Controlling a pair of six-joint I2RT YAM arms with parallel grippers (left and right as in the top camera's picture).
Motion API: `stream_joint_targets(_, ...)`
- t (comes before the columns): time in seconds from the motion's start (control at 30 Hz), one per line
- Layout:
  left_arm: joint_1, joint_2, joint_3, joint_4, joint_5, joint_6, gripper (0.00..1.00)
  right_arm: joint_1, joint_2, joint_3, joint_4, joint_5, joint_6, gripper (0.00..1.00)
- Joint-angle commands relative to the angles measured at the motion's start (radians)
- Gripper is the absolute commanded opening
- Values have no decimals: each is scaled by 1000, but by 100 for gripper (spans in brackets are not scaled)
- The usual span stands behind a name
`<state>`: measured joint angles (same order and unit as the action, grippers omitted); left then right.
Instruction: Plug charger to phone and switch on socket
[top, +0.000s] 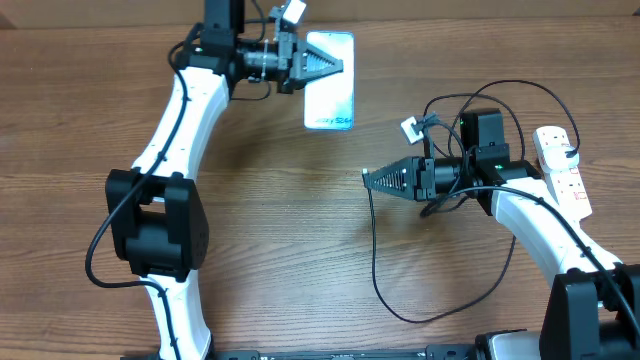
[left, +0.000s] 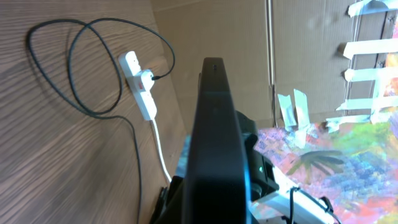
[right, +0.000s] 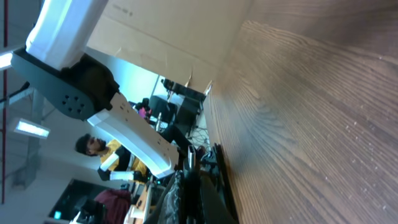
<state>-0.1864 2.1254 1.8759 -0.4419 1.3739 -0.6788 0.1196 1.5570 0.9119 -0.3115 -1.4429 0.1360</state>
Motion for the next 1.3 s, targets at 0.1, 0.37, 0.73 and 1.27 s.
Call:
stream_joint_targets(0.1, -50, -26, 12, 108, -7, -211, 4, -1, -17, 22, 161, -25, 269, 4)
stream_joint_targets(0.37, -63, -26, 12, 106, -18, -223, 4, -1, -17, 22, 250, -25, 340, 4)
stream_joint_targets(0.73, -96, -26, 12, 106, -47, -193, 4, -1, -17, 22, 397, -13, 462, 4)
stream_joint_targets(1.27, -123, -26, 12, 106, -53, -174, 4, -2, -17, 22, 416, 29, 470, 4)
